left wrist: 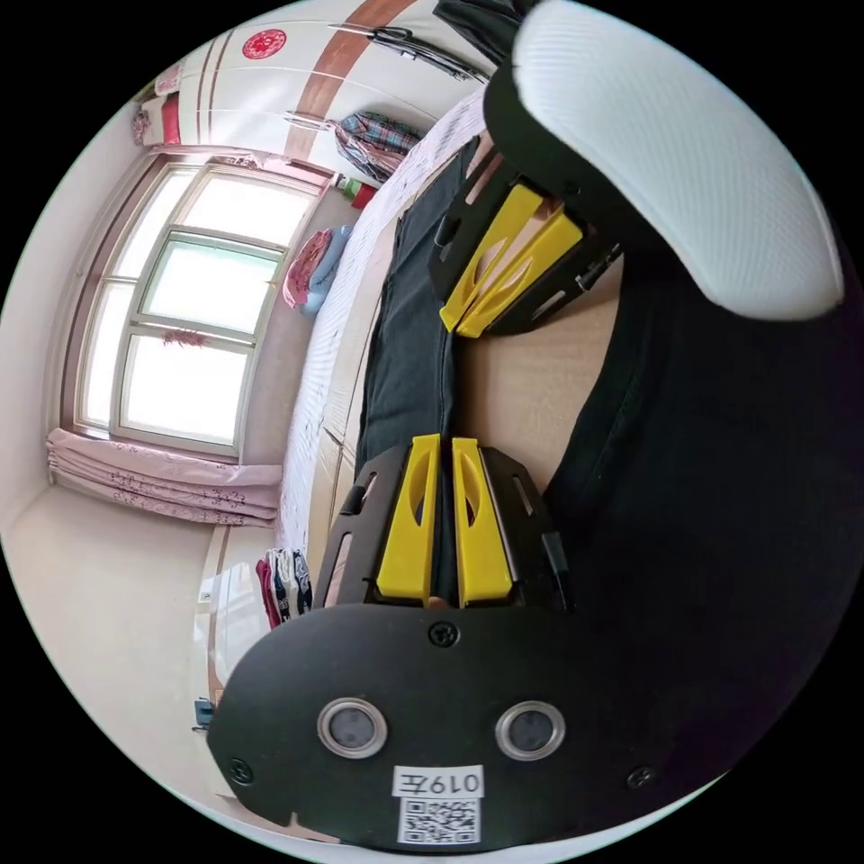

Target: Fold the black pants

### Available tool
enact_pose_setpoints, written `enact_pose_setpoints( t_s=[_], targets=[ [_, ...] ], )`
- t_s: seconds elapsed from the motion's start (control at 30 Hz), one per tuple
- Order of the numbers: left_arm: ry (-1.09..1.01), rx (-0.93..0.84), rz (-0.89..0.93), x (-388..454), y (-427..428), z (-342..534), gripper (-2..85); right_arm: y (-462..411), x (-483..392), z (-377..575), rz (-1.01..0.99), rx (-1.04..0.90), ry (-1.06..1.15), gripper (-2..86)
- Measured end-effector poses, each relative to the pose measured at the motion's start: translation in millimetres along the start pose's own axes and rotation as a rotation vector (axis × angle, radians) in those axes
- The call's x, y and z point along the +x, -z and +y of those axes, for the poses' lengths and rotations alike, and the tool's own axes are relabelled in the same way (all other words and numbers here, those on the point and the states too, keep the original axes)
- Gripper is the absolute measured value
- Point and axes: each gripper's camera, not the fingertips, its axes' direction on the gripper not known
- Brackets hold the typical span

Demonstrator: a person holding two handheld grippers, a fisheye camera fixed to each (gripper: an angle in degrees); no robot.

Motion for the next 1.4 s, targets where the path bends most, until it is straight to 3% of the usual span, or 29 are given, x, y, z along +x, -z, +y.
enact_pose_setpoints(
  t_s=[0.33,0.47,0.63,0.83,0.97,1.13,1.3,1.4],
  targets=[
    [0.055,-0.033,0.015,-27,10,29,0.5,-9,-28,-5,-0.001,-0.01,-0.027,-0.9],
    [0.181,0.003,0.14,-60,22,67,0.5,-13,-44,-7,-0.002,-0.009,-0.027,-0.9],
    [0.208,-0.052,0.145,-85,8,102,0.7,-18,-65,-9,-0.003,-0.008,-0.027,-0.9],
    [0.286,-0.036,0.241,-122,-5,150,1.0,-20,-102,-14,0.038,-0.05,0.102,-0.8],
    [0.558,0.069,0.186,-185,13,239,1.5,-12,-125,1,0.118,-0.128,0.181,0.0],
    [0.954,0.073,0.129,-268,5,410,3.2,20,-108,6,0.012,-0.115,-0.069,0.5],
    [1.328,-0.118,0.218,-340,-47,604,4.7,59,-128,-50,-0.17,0.091,-0.227,0.5],
    [1.476,-0.065,0.391,-368,-78,683,3.2,86,-172,-109,-0.215,0.281,-0.209,0.6]
  ],
)
